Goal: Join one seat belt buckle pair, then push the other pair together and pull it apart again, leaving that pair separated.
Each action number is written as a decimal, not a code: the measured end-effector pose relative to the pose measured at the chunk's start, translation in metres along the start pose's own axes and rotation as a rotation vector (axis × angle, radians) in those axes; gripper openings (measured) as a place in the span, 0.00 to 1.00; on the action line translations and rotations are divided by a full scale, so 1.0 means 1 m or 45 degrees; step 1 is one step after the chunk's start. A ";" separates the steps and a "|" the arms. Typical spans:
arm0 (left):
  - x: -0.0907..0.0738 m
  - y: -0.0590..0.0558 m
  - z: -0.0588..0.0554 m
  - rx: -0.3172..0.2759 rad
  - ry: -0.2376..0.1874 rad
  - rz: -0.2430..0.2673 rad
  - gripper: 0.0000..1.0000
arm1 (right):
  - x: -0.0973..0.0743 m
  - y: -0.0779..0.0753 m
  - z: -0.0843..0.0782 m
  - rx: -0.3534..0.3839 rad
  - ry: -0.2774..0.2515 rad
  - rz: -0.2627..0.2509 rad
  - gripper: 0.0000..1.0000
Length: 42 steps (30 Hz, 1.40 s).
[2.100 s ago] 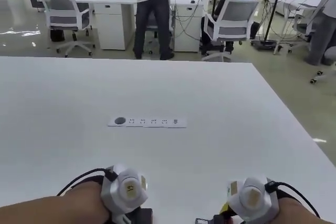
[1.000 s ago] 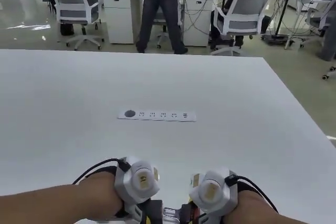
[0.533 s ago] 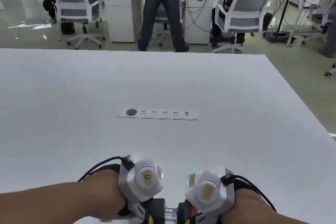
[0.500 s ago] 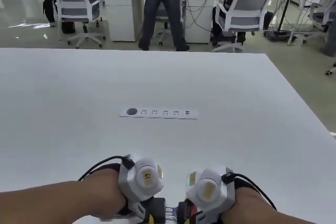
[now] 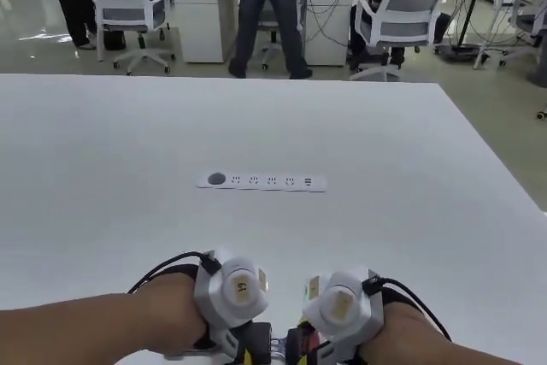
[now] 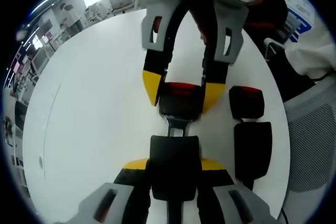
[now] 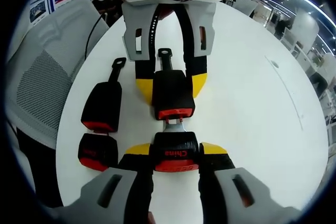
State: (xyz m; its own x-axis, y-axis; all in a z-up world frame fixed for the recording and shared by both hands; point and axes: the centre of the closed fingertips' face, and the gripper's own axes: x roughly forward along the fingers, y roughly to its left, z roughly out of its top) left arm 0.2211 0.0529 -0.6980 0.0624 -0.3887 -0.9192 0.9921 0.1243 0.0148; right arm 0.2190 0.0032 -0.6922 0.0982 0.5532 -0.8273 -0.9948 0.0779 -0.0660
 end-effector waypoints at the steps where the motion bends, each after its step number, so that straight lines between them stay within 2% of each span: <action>1: 0.000 0.000 0.000 -0.002 -0.005 -0.001 0.33 | 0.000 0.000 0.001 0.006 -0.005 0.001 0.30; 7: -0.001 -0.001 0.001 -0.008 -0.027 -0.004 0.33 | 0.000 0.001 0.003 0.009 -0.017 0.006 0.30; 10: -0.002 -0.002 0.002 -0.005 -0.028 -0.005 0.33 | 0.000 0.003 0.008 0.009 -0.026 0.010 0.30; 19: -0.002 -0.005 0.005 0.007 -0.027 -0.012 0.33 | 0.007 0.000 0.010 -0.011 -0.010 0.015 0.30; 25: -0.003 -0.005 0.005 0.007 -0.022 -0.011 0.33 | 0.004 0.002 0.012 -0.016 -0.010 0.017 0.30; 36: -0.003 -0.004 0.005 0.009 -0.026 -0.013 0.33 | 0.003 0.001 0.011 -0.032 -0.007 0.015 0.30; 42: -0.003 -0.004 0.006 0.006 -0.027 -0.014 0.33 | -0.002 0.001 0.003 -0.007 -0.010 0.005 0.31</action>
State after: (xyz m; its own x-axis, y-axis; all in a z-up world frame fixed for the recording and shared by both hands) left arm 0.2175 0.0477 -0.6924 0.0534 -0.4094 -0.9108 0.9933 0.1155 0.0063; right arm 0.2183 0.0051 -0.6890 0.0941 0.5601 -0.8231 -0.9953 0.0707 -0.0657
